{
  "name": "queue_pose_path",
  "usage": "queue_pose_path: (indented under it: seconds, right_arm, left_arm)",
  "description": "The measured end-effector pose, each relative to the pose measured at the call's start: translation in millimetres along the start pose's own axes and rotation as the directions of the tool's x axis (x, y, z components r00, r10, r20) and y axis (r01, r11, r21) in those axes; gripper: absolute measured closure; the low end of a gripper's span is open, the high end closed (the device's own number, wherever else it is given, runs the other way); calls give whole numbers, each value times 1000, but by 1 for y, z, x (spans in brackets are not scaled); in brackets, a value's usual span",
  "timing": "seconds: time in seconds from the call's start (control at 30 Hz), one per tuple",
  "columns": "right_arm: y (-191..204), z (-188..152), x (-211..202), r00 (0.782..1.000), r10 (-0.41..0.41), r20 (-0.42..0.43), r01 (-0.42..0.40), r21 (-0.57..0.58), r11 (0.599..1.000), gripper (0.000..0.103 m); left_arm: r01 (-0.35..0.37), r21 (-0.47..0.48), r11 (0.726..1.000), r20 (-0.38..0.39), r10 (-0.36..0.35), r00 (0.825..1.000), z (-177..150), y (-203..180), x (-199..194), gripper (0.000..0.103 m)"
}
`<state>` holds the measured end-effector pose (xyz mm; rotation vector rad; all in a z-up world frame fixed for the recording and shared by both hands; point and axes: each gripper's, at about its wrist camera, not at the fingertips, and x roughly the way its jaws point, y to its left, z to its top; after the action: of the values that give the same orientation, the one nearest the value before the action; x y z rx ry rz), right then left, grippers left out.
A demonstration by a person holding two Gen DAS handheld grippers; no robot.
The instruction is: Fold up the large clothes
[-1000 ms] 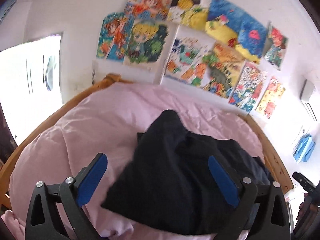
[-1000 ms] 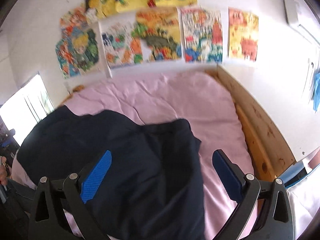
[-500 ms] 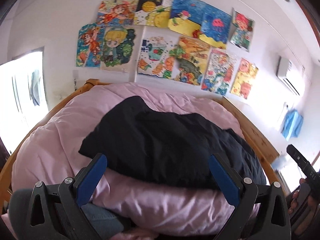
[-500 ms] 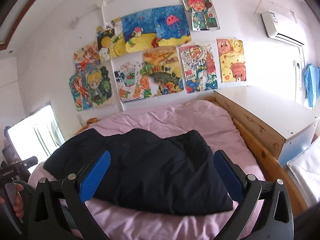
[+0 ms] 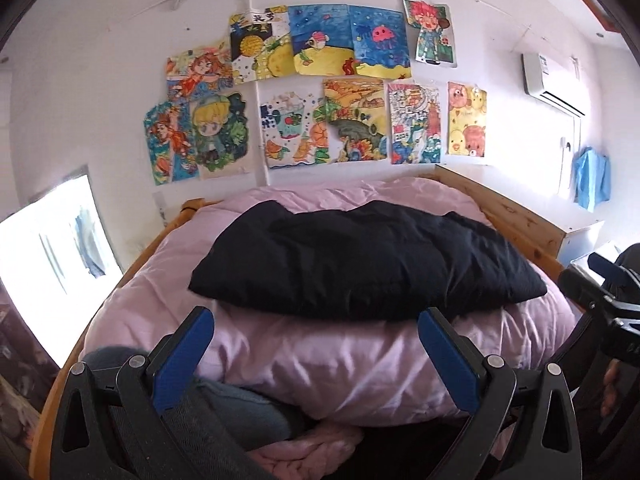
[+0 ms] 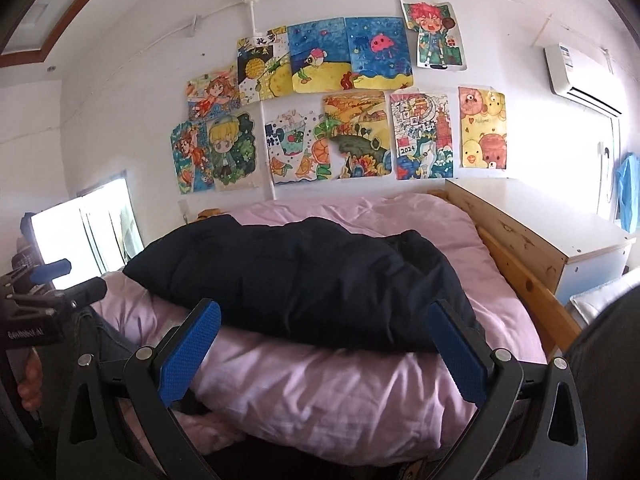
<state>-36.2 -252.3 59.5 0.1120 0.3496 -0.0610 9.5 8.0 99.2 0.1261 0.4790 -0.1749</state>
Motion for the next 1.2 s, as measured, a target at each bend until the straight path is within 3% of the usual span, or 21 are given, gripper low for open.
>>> queue_pose_path:
  seconds: [0.13, 0.4, 1.2]
  right_arm:
    - [7, -3, -4, 1000, 17, 5, -17, -19, 1000, 1]
    - [22, -14, 3, 998, 45, -46, -48, -59, 997, 1]
    - [22, -17, 7, 997, 44, -57, -47, -56, 997, 1]
  left_arm:
    - [38, -30, 999, -6, -38, 999, -13, 6, -5, 0]
    - [16, -37, 999, -6, -17, 1000, -22, 10, -3, 0]
    - [6, -43, 999, -29, -7, 1000, -29, 12, 4, 0]
